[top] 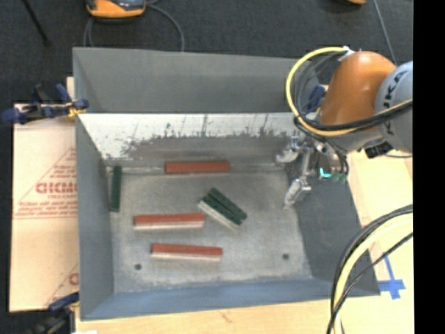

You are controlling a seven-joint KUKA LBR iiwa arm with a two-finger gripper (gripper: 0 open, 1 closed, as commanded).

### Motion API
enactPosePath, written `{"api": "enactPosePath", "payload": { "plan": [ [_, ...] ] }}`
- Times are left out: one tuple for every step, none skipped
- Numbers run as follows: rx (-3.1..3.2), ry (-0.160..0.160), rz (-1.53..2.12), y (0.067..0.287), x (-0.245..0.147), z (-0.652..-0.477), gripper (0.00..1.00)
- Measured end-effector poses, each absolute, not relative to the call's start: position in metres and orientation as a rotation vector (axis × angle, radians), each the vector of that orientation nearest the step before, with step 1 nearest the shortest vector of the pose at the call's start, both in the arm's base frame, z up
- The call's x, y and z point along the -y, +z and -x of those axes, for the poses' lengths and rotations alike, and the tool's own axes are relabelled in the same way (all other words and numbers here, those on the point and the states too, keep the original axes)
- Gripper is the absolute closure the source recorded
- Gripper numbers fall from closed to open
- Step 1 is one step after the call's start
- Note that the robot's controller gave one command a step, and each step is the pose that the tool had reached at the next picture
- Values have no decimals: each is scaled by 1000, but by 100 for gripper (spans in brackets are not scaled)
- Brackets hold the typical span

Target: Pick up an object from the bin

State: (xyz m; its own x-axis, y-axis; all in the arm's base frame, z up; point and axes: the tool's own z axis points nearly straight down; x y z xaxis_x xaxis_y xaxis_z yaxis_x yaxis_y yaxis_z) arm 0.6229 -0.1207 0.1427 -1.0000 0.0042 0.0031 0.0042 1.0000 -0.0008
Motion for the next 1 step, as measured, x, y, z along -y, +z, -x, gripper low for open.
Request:
{"api": "enactPosePath", "payload": {
  "plan": [
    [3146,3,3,148,120,-625,0]
  ]
}}
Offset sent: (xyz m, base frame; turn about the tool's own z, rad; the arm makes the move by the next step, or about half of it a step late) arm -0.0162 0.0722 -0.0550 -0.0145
